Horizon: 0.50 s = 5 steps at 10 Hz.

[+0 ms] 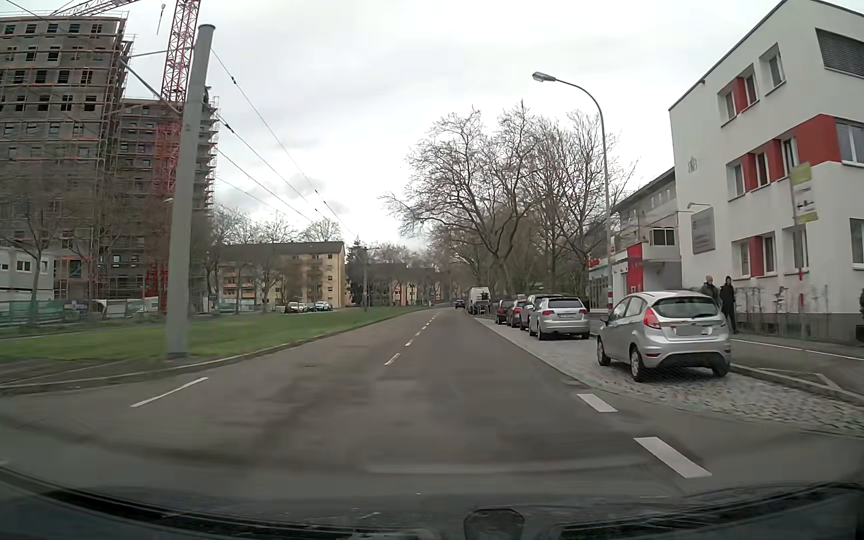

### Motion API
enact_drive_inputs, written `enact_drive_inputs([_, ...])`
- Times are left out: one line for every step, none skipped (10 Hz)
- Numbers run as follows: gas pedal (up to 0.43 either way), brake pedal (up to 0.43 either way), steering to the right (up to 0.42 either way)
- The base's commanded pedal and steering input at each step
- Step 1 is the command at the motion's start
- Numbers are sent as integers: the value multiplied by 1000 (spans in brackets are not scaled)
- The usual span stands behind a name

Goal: Follow the waypoints while adhering to traffic rules and regulations

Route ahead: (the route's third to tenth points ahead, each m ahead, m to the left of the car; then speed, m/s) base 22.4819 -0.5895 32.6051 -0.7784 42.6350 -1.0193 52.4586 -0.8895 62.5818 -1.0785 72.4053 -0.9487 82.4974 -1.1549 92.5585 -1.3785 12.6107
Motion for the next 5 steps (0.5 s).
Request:
enact_drive_inputs([130,0,2])
enact_drive_inputs([130,0,2])
enact_drive_inputs([130,0,2])
enact_drive_inputs([130,0,1])
enact_drive_inputs([130,0,1])
